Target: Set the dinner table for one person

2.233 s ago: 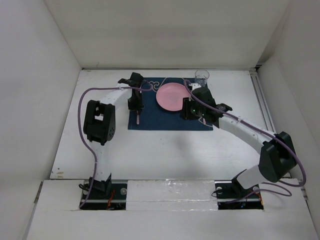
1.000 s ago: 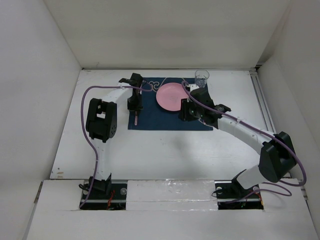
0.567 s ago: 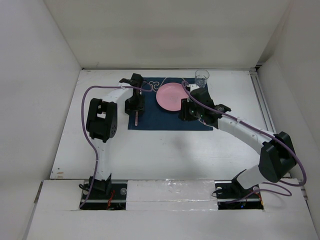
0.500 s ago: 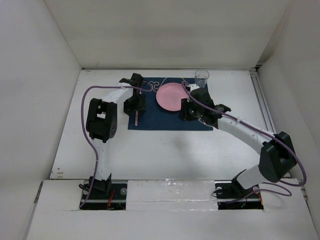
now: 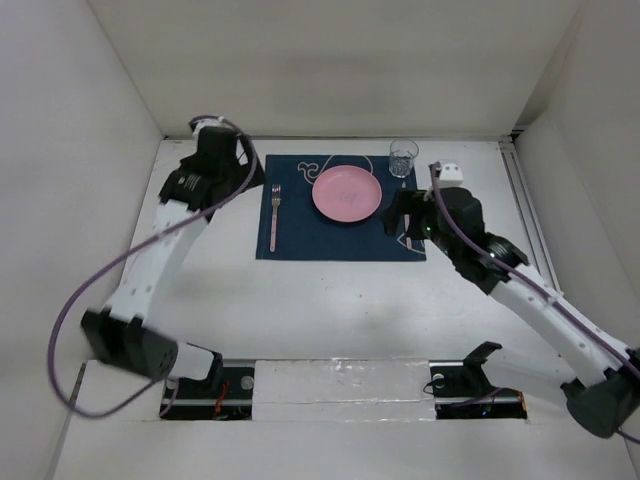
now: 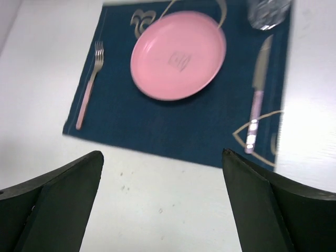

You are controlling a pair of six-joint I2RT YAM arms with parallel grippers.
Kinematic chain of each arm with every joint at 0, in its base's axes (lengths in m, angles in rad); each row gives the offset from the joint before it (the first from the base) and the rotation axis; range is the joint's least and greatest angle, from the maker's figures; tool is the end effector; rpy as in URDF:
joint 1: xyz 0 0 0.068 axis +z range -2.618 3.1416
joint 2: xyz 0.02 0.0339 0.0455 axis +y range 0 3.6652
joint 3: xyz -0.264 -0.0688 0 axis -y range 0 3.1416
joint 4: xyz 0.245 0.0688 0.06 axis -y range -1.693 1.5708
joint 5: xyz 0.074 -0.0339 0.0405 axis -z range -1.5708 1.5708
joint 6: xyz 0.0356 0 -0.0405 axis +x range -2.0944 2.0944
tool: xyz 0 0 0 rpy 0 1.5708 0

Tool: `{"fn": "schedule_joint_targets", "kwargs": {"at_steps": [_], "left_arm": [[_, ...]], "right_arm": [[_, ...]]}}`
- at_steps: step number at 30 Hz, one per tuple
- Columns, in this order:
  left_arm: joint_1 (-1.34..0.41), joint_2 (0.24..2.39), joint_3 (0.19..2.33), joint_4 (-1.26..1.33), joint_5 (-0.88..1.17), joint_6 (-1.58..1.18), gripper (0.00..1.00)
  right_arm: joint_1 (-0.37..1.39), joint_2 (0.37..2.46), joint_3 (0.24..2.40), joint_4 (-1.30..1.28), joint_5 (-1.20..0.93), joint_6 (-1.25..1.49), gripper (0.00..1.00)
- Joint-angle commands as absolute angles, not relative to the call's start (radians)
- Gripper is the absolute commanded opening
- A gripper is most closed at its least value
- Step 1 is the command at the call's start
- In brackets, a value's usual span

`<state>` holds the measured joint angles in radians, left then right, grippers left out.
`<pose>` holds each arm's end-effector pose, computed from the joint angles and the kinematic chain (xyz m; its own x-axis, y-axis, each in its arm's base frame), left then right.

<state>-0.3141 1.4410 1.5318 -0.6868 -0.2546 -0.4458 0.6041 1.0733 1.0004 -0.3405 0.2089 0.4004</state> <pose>0.3015 -0.0885 0.3964 -0.5251 -0.2682 -0.8077 -0.1393 0.9633 -0.2293 0.2037 0.1316 0.3438 -0.4601 0.1457 -0.8758 -0.2389 0.9297 0.2802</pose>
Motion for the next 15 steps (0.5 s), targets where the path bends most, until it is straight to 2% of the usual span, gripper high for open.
{"fn": "schedule_joint_targets", "kwargs": {"at_steps": [1,4,7,15], "left_arm": [[-0.314,1.188,1.368,-0.655,-0.442,-0.561,1.0],[-0.276,0.949,1.199,-0.554,-0.453,-0.563,1.0],[-0.276,0.785,1.131,-0.543,-0.486,-0.574,1.0],[-0.276,0.514,0.993,-0.577,-0.561,-0.62,1.0]], "right_arm": [[0.615,0.962,1.075,-0.458,0.431,0.425,1.0],[0.615,0.846,1.112,-0.551,0.489,0.404,1.0],[0.615,0.753,1.192,-0.688,0.546,0.403,1.0],[0.615,0.505,1.305,-0.954,0.683,0.416,1.0]]}}
